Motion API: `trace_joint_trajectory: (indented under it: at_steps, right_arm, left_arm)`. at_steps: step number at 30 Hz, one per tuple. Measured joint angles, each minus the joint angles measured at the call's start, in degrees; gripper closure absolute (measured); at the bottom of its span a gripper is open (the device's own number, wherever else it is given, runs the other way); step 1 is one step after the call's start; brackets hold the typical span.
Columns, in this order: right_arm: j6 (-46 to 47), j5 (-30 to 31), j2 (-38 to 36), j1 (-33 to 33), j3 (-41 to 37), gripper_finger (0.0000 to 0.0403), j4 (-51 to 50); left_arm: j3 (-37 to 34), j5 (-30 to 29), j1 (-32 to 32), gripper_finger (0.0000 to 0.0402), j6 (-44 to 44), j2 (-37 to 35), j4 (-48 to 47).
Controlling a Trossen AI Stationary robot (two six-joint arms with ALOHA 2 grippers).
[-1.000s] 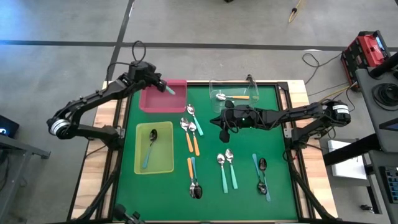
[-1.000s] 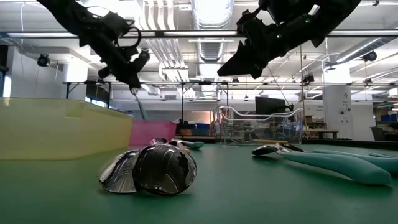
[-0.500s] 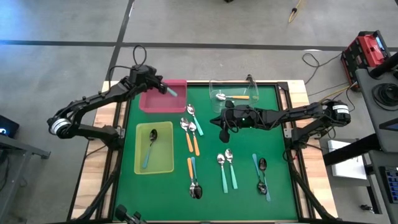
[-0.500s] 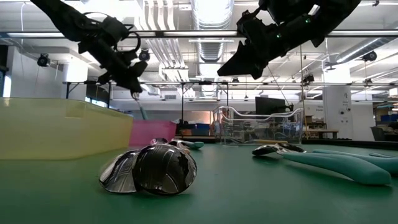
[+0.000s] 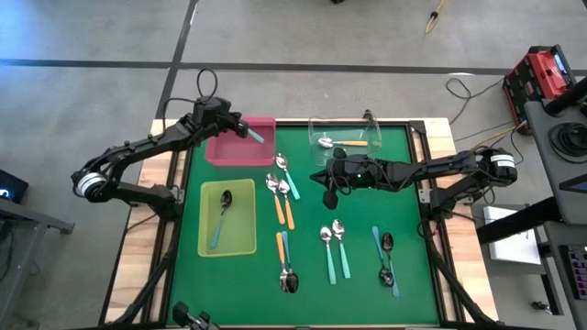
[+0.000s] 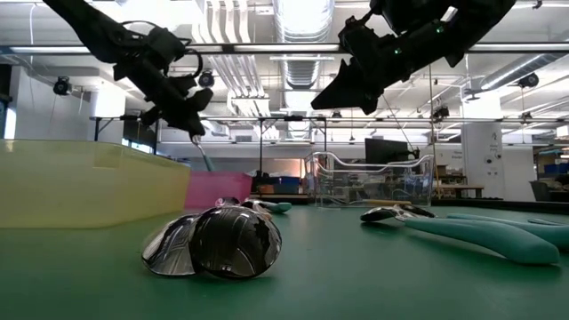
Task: Sort silverware by color (type)
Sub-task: Put the light blue spoon into the red bin
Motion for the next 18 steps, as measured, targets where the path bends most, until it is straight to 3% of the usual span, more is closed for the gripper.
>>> trace_joint_trajectory:
  at_steps: [18]
  right_arm:
    - [0.34, -0.02, 0.0, 0.0, -0.04, 0.0394, -0.02]
  left_arm:
    - [-0.15, -0.11, 0.0, 0.0393, 0.61, 1.58, 0.54]
